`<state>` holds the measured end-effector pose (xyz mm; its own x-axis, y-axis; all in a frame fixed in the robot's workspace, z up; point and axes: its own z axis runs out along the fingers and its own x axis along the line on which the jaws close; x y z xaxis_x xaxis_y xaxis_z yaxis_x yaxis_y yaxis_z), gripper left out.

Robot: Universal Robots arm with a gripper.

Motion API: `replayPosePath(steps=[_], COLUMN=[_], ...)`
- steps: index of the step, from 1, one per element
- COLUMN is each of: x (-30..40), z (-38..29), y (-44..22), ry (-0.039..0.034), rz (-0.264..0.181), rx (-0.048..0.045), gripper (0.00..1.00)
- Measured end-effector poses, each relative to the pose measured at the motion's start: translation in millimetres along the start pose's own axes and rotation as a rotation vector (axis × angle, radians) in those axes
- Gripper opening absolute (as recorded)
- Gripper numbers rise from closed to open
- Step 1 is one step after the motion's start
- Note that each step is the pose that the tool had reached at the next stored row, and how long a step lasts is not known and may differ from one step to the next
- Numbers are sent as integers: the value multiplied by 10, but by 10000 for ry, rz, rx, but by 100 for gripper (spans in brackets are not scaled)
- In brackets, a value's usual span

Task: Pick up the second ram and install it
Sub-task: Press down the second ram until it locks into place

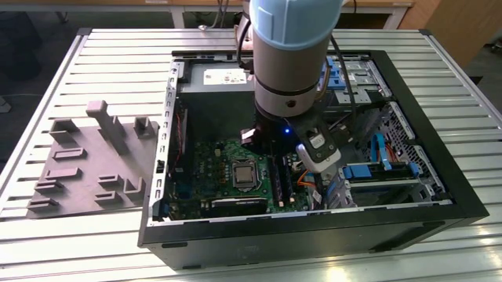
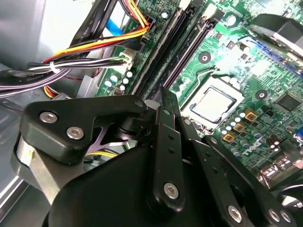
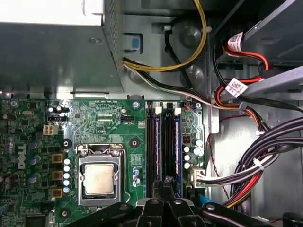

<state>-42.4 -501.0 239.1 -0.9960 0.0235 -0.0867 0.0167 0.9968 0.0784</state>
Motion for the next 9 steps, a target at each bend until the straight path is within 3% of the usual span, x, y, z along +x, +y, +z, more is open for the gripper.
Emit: replayPosePath(steps=[9], x=[-1], z=[-3], y=[-39], ry=[0], rz=[0], rx=[0], gripper=[11])
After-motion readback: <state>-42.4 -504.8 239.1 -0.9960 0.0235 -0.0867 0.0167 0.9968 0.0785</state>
